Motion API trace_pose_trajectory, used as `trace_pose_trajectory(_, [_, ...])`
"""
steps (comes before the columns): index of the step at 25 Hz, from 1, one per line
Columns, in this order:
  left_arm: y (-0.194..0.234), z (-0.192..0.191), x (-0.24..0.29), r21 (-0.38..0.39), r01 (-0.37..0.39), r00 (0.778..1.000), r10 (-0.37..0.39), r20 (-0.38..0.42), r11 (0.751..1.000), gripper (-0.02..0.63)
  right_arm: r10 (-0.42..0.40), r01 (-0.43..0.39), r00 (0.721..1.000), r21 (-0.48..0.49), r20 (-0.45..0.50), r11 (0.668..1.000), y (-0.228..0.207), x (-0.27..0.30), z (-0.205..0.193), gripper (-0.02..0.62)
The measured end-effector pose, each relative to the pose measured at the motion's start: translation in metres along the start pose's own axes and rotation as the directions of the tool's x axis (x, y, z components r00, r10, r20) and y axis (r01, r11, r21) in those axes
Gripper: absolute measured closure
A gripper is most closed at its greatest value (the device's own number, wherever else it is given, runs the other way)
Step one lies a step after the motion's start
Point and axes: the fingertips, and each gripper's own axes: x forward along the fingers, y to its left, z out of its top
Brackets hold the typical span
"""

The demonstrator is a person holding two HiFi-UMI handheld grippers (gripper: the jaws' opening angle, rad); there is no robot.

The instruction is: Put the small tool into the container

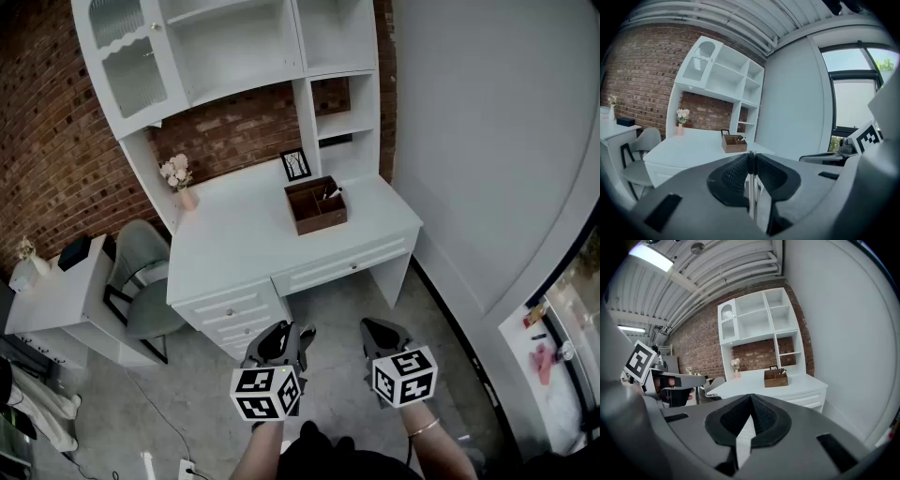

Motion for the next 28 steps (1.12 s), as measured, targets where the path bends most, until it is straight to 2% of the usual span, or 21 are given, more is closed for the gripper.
trace_pose_trajectory(8, [0.009,0.005,0.006,0.005,-0.006,1.0,0.006,0.001,1.0,0.543,0.032,-0.033,0.999,0.028,0.02,0.999,0.005,0.004,0.0,0.591])
trace_pose_trajectory(15, [0.025,0.015,0.036,-0.008,-0.004,1.0,0.004,0.011,1.0,0.543,0.033,-0.034,0.999,0.045,0.023,0.998,-0.008,0.03,0.007,0.591])
trace_pose_trajectory(21, [0.052,0.023,0.098,-0.027,0.008,1.0,-0.008,0.009,1.0,0.543,0.014,-0.015,1.0,0.046,0.02,0.999,-0.036,0.08,0.02,0.591])
trace_pose_trajectory(28, [0.093,0.037,0.186,-0.016,0.027,0.999,-0.027,-0.028,1.0,0.543,-0.004,0.003,1.0,0.062,0.006,0.998,-0.07,0.168,0.042,0.591])
